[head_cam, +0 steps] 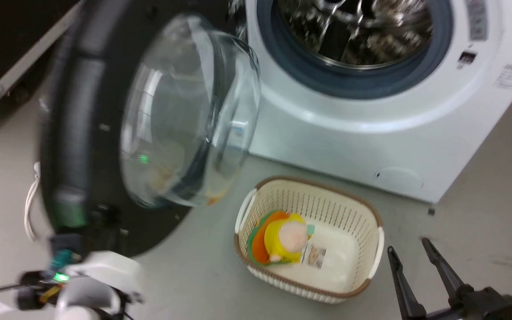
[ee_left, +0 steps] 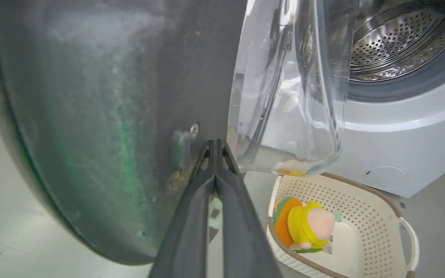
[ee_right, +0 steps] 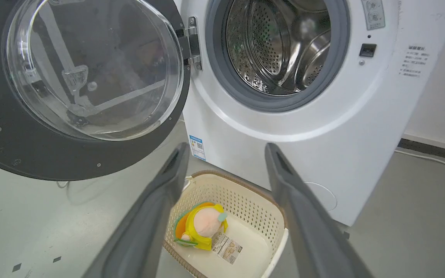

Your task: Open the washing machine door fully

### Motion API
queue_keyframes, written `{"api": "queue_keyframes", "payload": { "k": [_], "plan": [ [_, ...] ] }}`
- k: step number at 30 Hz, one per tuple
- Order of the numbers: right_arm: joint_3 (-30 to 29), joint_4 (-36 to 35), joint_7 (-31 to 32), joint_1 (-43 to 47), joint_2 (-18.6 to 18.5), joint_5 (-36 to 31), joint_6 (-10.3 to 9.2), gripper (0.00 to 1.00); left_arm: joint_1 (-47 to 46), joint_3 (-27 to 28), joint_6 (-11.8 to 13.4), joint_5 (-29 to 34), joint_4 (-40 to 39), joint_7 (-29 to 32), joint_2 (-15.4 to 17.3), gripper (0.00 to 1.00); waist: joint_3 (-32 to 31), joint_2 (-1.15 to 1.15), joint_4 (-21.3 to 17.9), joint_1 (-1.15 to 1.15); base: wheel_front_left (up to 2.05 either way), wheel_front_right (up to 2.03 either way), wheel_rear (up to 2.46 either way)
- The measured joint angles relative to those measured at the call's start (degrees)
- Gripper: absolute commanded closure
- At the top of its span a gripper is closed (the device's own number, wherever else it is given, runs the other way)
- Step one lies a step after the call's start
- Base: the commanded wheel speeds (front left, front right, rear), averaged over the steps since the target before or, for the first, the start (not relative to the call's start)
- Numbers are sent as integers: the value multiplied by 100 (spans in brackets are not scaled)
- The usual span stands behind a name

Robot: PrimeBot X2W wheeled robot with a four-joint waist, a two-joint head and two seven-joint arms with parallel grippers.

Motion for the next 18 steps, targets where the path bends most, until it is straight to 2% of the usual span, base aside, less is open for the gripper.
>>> {"api": "queue_keyframes", "payload": {
  "k": [9, 13, 18],
  "plan": [
    [-23, -118, 56, -280, -232, -102, 0, 0, -799, 974, 24, -553, 630, -287, 546, 100, 794, 0, 67, 1, 0, 0, 0],
    [-47, -232, 132, -342, -350, -144, 0, 0, -1228, 1356, -94, -887, 1137, -424, 799, 100, 1109, 0, 50, 1, 0, 0, 0],
    [-353, -441, 205, -484, -471, -143, 0, 0, -1765, 1673, -263, -1149, 1869, -724, 1077, 100, 1419, 0, -50, 1, 0, 0, 0]
  ]
}}
